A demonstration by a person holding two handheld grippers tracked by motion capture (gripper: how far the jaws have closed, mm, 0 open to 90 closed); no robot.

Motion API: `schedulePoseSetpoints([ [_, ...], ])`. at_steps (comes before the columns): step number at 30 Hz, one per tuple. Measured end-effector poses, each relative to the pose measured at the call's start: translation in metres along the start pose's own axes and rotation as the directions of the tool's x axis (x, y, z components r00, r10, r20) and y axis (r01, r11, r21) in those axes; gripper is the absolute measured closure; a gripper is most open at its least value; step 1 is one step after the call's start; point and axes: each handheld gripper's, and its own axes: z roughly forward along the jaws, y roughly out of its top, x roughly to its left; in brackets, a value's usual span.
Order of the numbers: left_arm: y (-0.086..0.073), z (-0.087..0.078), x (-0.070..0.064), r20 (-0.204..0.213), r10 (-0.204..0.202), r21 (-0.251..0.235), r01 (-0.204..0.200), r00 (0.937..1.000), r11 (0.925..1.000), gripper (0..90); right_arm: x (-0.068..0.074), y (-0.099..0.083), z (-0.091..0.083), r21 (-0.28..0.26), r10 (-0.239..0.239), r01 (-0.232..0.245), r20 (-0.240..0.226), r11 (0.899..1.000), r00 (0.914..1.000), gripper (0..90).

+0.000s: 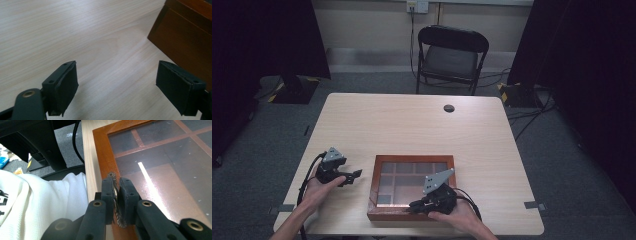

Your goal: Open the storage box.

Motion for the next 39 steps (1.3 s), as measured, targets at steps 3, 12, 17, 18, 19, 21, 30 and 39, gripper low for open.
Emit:
schedulePoseSetpoints([
  [3, 0.002, -0.001, -0.003, 0.013, -0.004, 0.004, 0.004, 0.9999, 1.0, 17.4, -0.001, -0.001, 0.0, -0.007, 0.003, -0.003, -0.003, 1.0, 1.0, 82.7],
  [12, 0.006, -0.004, -0.007, 0.059, 0.004, -0.006, -0.004, 0.9983, 1.0, 17.1, -0.002, 0.002, -0.007, -0.032, 0.011, -0.012, -0.014, 0.999, 0.9998, 82.7],
  [17, 0.008, -0.003, -0.011, 0.095, 0.017, -0.011, -0.016, 0.9954, 0.9998, 17.0, -0.001, 0.009, -0.014, -0.055, 0.011, -0.012, -0.017, 0.998, 0.9998, 82.7],
  [18, 0.008, -0.004, -0.012, 0.103, 0.017, -0.014, -0.015, 0.9945, 0.9998, 17.0, -0.001, 0.01, -0.015, -0.06, 0.012, -0.014, -0.02, 0.998, 0.9997, 82.7],
  [19, 0.008, -0.004, -0.012, 0.113, 0.019, -0.015, -0.017, 0.9934, 0.9997, 17.0, -0.002, 0.011, -0.017, -0.065, 0.015, -0.017, -0.022, 0.998, 0.9996, 82.7],
  [21, 0.009, -0.004, -0.013, 0.138, 0.022, -0.026, -0.019, 0.9902, 0.9995, 17.0, -0.002, 0.013, -0.02, -0.071, 0.018, -0.02, -0.027, 0.997, 0.9995, 82.7],
  [30, 0.012, -0.008, -0.017, 0.194, 0.036, -0.063, -0.024, 0.9803, 0.9977, 16.9, -0.003, 0.025, -0.026, -0.069, 0.031, -0.033, -0.028, 0.997, 0.9991, 82.6],
  [39, 0.014, -0.009, -0.024, 0.233, 0.073, -0.08, -0.055, 0.9697, 0.9953, 15.8, -0.005, 0.041, -0.035, -0.055, 0.021, -0.021, -0.017, 0.998, 0.9996, 82.5],
])
